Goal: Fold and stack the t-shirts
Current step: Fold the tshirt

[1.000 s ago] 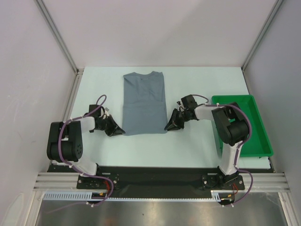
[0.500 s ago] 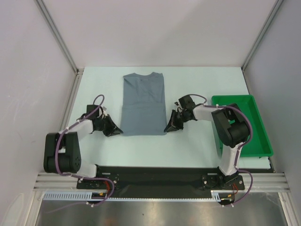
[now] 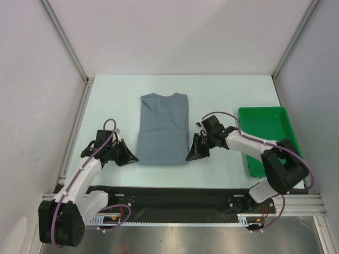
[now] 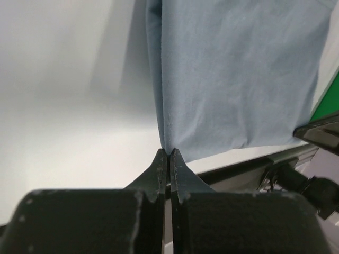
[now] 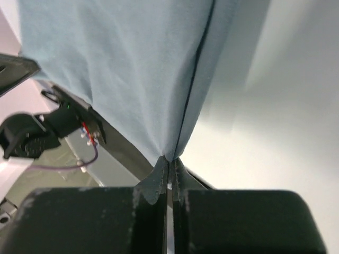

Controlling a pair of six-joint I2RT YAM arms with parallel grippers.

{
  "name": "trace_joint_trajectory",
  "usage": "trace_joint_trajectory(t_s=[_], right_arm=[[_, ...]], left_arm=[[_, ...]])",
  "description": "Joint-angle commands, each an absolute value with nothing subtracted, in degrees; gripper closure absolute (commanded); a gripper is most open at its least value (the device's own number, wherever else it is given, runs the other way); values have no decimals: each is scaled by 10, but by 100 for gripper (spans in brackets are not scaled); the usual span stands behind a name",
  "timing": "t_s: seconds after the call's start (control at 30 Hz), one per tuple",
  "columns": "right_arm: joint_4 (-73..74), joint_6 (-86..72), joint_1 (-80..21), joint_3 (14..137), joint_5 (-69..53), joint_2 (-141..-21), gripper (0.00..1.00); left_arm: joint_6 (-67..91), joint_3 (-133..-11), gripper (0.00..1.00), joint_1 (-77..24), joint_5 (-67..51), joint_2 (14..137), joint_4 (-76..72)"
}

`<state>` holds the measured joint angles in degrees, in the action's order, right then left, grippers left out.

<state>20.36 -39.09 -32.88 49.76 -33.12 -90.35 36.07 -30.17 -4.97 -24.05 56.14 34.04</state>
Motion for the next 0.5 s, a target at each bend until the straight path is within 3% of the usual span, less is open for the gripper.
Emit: trace_joint_trajectory(t_s=[0.0, 0.23, 0.47], right_arm=[[269, -407, -339, 459, -332, -824, 100], [330, -410, -345, 400, -329, -714, 100], [365, -422, -345, 447, -312, -684, 100]], left_arm=[[366, -287, 100, -75, -221, 501, 439], [424, -279, 100, -87, -215, 337, 524], [399, -371, 100, -87, -203, 330, 579]])
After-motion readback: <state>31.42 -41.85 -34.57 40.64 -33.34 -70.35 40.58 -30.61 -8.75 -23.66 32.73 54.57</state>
